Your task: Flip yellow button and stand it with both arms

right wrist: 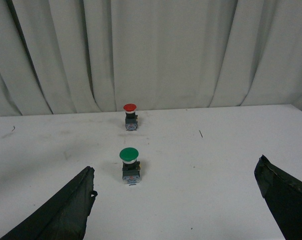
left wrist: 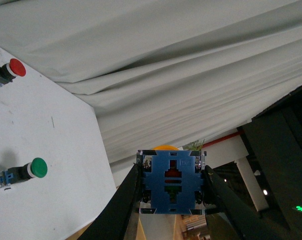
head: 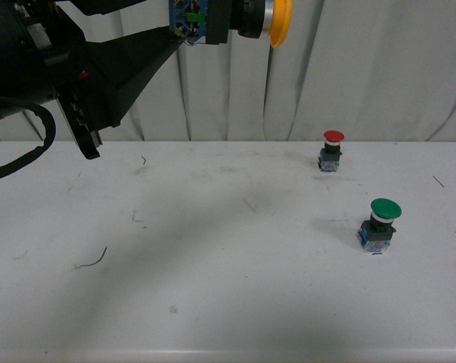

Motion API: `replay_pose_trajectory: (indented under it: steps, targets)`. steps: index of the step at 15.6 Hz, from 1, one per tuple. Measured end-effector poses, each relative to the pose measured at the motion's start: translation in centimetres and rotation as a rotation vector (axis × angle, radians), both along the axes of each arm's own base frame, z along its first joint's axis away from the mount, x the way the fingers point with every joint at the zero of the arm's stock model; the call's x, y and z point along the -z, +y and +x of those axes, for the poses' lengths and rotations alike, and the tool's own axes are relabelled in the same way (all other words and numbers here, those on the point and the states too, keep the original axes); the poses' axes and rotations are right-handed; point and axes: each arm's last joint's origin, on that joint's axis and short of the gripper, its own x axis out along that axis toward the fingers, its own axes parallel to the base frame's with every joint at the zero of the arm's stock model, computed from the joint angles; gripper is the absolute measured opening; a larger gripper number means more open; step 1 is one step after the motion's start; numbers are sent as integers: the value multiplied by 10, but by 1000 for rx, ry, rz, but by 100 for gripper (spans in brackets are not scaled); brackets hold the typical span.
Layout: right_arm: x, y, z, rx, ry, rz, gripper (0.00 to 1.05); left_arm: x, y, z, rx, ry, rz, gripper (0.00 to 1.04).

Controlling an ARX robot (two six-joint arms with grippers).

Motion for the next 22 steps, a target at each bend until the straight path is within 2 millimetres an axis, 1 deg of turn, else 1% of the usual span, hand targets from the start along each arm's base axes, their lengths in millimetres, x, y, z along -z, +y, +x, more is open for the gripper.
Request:
replay_pose_trajectory:
  steps: [3,4,5,6,8,9,10,11,12,13,15,16,17,18,20,21,22]
  targets:
    - [-1,0,0,14,-11,-1,98,-2,-4,-3,6,-13,2,30]
    - [-9,-1,1,110,-88,4,98,-3,-4,-4,8,-20,4,30]
    - [-11,-5,3,169,-108,1,98,-4,-4,-4,4,-26,5,30]
    - [-12,-12,8,233,-106,-4,98,-5,-4,-4,3,-33,9,30]
    - [-18,-27,21,287,-129,-19,98,-6,-4,-4,2,-42,14,30]
    - [-27,-37,33,310,-153,-27,98,-6,-4,-4,2,-42,15,30]
    - [-46,-50,53,334,-202,-24,98,-6,-3,-4,1,-45,15,30]
    - [-68,-61,86,315,-262,-30,98,-6,-3,-5,1,-46,14,30]
    - [-79,-68,118,277,-293,-30,98,-6,-3,-5,1,-46,15,30]
    - [-81,-73,137,269,-287,-16,98,-7,-3,-5,1,-46,14,30]
    - [-78,-79,190,203,-252,26,98,-7,-2,-4,-2,-46,14,30]
    - [-78,-78,210,142,-270,60,98,-7,-2,-5,-2,-48,14,30]
    - [-81,-72,223,77,-292,96,98,-8,-2,-5,-2,-50,13,30]
    - [-86,-62,228,-14,-328,140,98,-8,-2,-5,-3,-51,13,30]
    - [-94,-38,228,-206,-380,250,98,-9,-2,-4,-3,-54,13,30]
    - [-93,-26,226,-300,-363,318,98,-9,-3,-4,-2,-58,14,30]
    - [-85,-12,222,-413,-293,420,98,-10,-3,-3,-3,-63,16,30]
